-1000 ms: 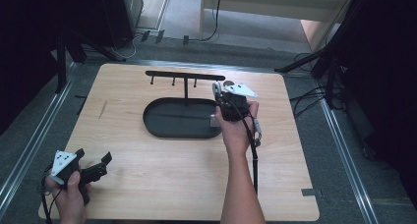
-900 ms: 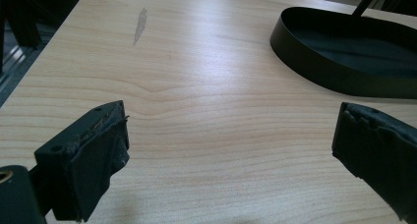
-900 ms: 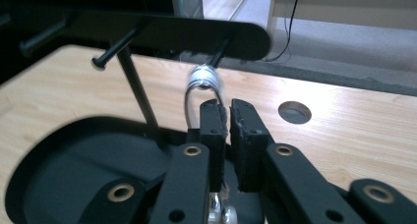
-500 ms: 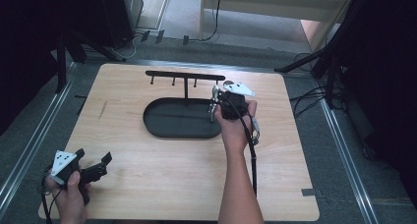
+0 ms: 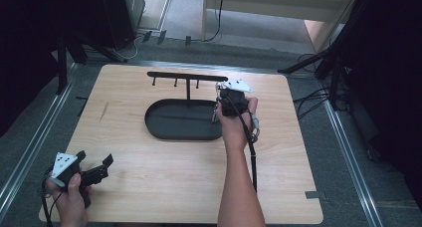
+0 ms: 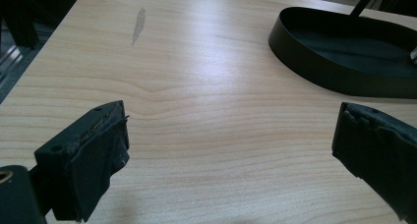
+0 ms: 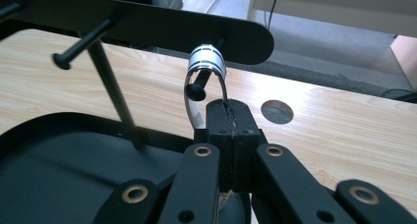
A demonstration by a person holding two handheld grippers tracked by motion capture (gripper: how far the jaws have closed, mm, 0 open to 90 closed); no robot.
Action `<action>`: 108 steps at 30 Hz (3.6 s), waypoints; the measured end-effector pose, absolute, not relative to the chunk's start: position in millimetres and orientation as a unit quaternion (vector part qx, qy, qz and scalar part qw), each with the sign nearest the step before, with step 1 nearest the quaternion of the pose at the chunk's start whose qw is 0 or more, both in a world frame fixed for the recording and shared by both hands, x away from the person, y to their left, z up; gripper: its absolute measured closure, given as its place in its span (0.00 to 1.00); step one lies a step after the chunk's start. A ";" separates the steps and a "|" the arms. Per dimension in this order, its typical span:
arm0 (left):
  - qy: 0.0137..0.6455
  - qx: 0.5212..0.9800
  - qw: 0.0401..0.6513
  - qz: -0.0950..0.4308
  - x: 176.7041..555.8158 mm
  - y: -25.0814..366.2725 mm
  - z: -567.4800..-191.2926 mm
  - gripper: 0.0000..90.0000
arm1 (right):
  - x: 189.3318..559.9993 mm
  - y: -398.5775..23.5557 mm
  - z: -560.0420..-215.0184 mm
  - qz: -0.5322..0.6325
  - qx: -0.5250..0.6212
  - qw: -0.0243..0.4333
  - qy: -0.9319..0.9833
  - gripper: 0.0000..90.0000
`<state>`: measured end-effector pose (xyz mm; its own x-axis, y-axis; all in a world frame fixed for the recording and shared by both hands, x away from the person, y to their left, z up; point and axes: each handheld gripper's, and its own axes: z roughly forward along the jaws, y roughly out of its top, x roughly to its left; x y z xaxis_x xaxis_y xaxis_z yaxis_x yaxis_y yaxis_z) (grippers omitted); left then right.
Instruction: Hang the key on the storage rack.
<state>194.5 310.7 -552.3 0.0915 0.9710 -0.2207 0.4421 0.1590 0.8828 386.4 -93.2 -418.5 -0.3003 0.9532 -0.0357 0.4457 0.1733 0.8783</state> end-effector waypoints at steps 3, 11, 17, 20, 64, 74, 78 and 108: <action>0.609 0.580 0.458 0.288 194.5 311.0 -552.3 0.01 | 389.6 -93.3 -420.8 0.403 0.501 0.313 0.699 1.00; 0.608 0.580 0.458 0.289 194.5 310.8 -552.3 0.01 | 389.2 -92.9 -432.3 0.400 0.487 0.314 0.710 0.83; 0.607 0.582 0.457 0.291 194.4 310.0 -552.2 0.01 | 386.8 -96.8 -441.1 0.395 0.480 0.313 0.718 0.58; 0.607 0.581 0.457 0.291 194.4 310.2 -552.3 0.01 | 384.6 -101.8 -443.1 0.388 0.485 0.312 0.719 0.45; 0.588 0.590 0.465 0.300 190.9 306.4 -552.1 0.01 | 293.0 -256.9 -487.3 0.390 0.535 0.319 0.678 0.00; 0.564 0.600 0.468 0.322 187.2 299.9 -551.7 0.01 | 267.6 -292.2 -506.6 0.395 0.545 0.321 0.666 0.00; 0.556 0.604 0.466 0.329 186.2 297.4 -551.6 0.01 | 257.3 -304.8 -518.7 0.395 0.551 0.321 0.661 0.00; 0.558 0.575 0.503 0.323 180.8 306.4 -553.0 0.01 | 217.6 -350.3 -545.8 0.465 0.581 0.330 0.580 0.02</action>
<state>180.8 306.4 -553.0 0.1675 0.9673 -0.1905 0.3172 0.1301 0.9394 217.6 -350.3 -545.8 -0.1061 0.9819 0.1571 0.3679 -0.1080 0.9236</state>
